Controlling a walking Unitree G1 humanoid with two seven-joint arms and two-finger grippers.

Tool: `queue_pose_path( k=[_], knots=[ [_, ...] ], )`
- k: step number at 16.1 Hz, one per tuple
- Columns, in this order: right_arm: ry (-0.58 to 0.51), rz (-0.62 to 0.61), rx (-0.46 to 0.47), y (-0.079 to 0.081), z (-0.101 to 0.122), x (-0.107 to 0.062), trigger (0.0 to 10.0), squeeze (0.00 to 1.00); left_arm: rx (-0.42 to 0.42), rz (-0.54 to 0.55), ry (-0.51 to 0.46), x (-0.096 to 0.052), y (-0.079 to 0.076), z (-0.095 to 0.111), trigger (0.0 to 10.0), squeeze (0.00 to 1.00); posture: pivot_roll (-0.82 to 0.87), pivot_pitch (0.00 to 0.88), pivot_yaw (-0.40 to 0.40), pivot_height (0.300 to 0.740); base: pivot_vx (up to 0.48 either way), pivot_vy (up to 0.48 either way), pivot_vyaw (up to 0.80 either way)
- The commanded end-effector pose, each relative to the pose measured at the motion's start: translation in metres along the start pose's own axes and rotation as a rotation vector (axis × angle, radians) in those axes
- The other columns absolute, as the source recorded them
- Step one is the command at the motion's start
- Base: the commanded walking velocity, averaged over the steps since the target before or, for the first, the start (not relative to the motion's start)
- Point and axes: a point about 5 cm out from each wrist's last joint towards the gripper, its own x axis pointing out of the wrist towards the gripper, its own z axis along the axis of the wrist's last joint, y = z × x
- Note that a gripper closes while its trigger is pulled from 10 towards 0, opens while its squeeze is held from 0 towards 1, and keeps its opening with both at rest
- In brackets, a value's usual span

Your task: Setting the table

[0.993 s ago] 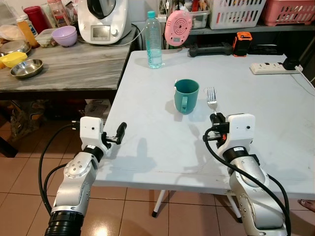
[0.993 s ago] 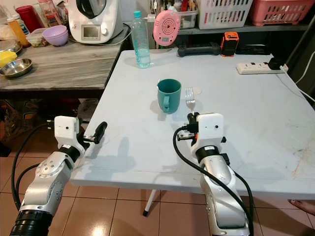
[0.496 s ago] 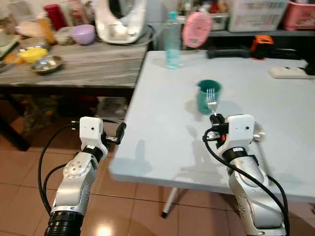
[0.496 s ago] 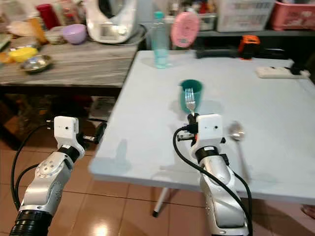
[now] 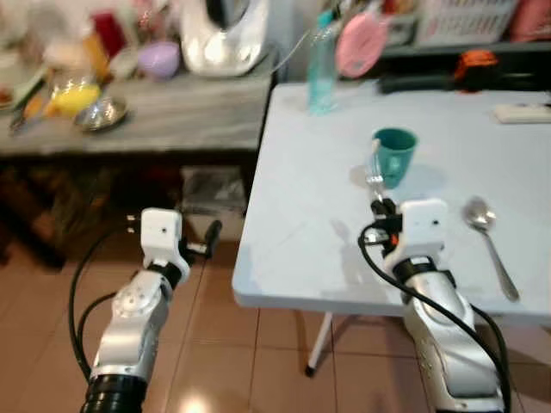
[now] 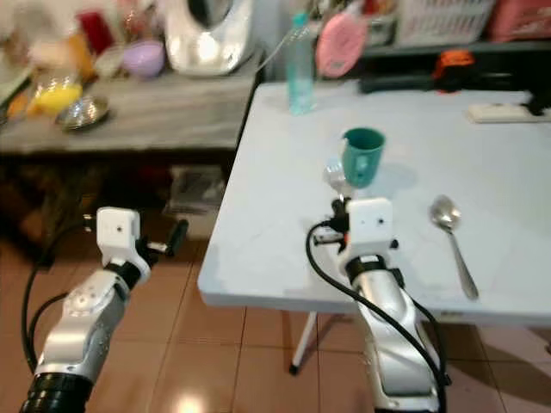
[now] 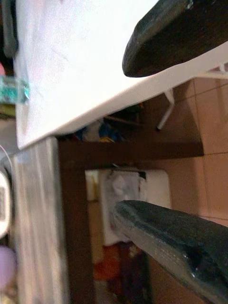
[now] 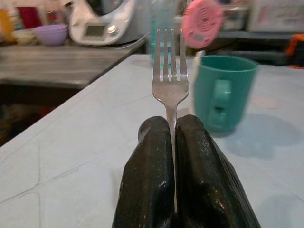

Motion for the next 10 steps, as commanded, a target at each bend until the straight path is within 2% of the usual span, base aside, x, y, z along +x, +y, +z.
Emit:
queue_pose_path(
  k=[1,10],
  knots=[
    [-0.02,0.021,0.011,0.008,0.0043,0.0021,10.0,0.0,0.019,0.022,0.009,-0.0024,0.0089,0.0004,10.0,0.0,-0.06,0.041,0.107,0.74,0.0,0.36,0.0],
    [-0.035,0.005,0.008,0.0058,0.0061,0.0048,10.0,0.0,0.026,0.023,0.002,0.0005,0.0077,0.0017,10.0,0.0,-0.06,0.03,0.107,0.74,0.0,0.37,0.0]
  ],
)
